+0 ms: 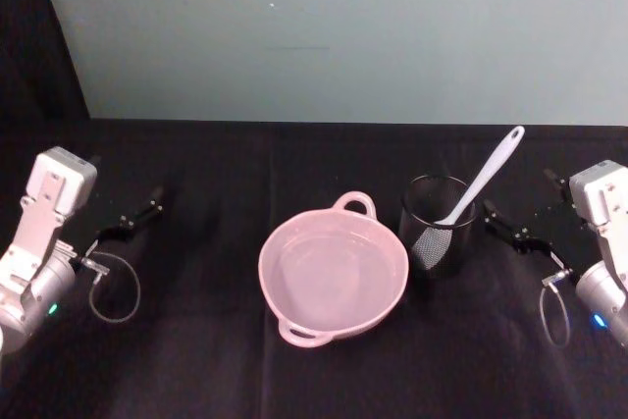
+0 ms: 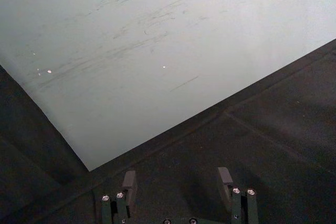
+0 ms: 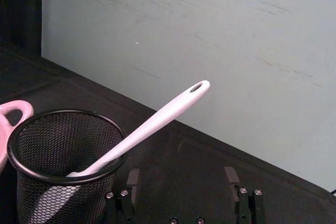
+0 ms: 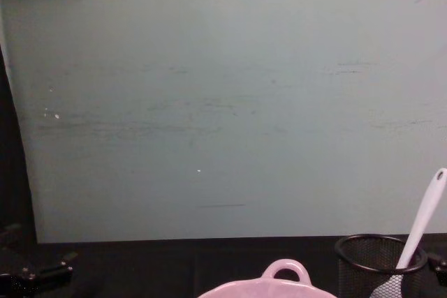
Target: Use the one hand to pick up the spoon and stir the clear water in the bowl.
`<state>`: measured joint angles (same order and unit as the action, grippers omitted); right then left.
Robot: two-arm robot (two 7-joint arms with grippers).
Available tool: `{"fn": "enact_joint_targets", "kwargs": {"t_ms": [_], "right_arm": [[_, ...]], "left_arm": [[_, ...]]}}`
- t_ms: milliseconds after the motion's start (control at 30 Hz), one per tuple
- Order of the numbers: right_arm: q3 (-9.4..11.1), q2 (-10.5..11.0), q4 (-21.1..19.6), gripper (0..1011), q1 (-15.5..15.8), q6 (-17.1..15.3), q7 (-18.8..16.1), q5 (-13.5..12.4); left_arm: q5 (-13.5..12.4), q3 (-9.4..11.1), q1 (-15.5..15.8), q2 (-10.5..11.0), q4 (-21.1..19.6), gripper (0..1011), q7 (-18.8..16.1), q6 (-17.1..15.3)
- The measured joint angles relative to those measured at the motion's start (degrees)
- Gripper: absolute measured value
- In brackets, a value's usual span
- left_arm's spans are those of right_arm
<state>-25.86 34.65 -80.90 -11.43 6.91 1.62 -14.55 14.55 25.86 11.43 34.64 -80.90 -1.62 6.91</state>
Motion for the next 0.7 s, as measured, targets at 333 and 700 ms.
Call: {"fn": "enact_joint_targets", "kwargs": {"t_ms": [333,700], "right_arm": [[0.0,0.0,0.0,1002,0.0,0.0,0.0,0.0],[0.0,0.0,0.0,1002,0.0,0.0,0.0,0.0]], "left_arm": [[0.0,0.0,0.0,0.0,0.0,1005,0.0,0.0],[0.0,0.0,0.0,0.0,0.0,1005,0.0,0.0]]}}
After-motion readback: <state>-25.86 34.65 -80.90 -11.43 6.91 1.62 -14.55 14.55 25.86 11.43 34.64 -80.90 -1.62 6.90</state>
